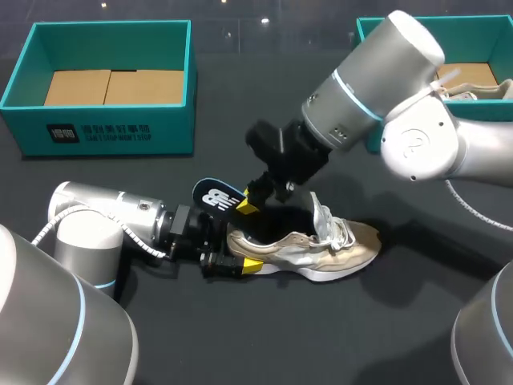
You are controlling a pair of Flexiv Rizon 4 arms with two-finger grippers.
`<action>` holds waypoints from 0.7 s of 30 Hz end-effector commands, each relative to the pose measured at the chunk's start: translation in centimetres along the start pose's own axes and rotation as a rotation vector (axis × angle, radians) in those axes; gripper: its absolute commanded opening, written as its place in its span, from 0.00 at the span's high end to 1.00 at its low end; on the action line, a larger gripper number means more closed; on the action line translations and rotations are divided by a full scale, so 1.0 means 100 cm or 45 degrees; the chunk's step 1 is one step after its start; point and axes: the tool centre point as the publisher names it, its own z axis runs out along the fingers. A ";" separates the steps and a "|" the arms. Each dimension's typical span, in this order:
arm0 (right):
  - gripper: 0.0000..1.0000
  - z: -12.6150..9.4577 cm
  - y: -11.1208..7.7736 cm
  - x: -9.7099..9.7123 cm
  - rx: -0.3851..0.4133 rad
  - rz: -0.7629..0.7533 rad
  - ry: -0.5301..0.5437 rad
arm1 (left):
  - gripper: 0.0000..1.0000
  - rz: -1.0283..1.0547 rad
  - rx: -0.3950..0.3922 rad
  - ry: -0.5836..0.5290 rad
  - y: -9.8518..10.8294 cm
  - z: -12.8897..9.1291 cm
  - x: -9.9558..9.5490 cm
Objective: Take the shoe out of the shoebox, open the shoe tongue, remove and reinsert the insole, then place the shoe into the shoebox
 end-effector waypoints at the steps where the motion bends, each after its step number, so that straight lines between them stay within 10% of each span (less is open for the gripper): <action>1: 1.00 -0.014 0.016 0.013 -0.041 -0.098 -0.026 | 1.00 -0.001 0.000 -0.002 0.002 -0.001 0.001; 17: 1.00 -0.017 0.029 0.017 -0.082 -0.183 -0.018 | 1.00 -0.001 0.000 -0.002 0.002 -0.001 0.001; 21: 1.00 -0.030 0.054 0.024 -0.248 -0.289 -0.014 | 1.00 -0.001 0.000 -0.002 0.002 -0.001 0.001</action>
